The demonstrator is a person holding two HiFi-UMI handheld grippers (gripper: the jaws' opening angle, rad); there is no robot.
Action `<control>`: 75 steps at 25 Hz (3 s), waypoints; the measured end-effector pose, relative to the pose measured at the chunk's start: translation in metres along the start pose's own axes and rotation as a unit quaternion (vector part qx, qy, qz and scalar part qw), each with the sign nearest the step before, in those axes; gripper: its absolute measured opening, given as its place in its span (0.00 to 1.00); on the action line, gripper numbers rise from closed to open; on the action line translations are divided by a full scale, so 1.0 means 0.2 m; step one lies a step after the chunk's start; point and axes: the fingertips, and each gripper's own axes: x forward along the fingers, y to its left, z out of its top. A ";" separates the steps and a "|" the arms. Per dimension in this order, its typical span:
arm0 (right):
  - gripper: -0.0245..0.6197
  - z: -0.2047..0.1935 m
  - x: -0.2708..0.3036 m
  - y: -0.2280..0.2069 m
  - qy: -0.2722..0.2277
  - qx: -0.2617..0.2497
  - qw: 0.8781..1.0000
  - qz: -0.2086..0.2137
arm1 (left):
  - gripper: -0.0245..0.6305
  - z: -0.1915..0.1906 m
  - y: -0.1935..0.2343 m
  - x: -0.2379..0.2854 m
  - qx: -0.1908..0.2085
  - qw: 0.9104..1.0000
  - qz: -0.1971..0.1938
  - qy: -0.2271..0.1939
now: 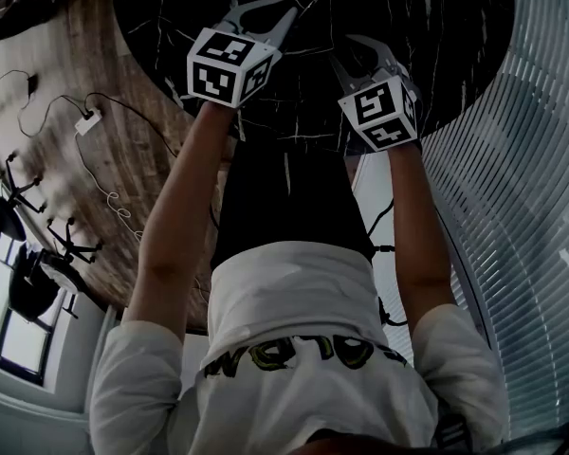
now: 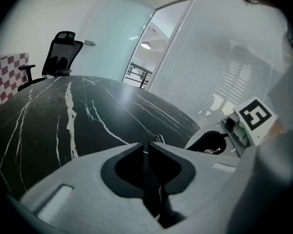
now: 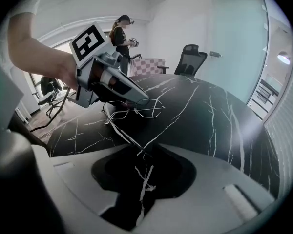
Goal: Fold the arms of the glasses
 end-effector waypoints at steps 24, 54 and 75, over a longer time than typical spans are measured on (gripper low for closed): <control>0.22 0.02 0.05 -0.02 -0.009 0.013 1.000 -0.007 | 0.09 -0.12 -0.20 0.05 0.029 0.998 -0.045 0.044; 0.23 -0.03 -0.38 0.02 -0.019 0.043 0.998 -0.047 | 0.09 -0.15 -0.49 -0.26 0.015 0.999 -0.037 0.009; 0.09 0.74 -1.50 0.23 -0.260 0.112 0.955 -0.091 | 0.11 0.64 -1.14 -1.19 0.052 0.978 -0.032 -0.197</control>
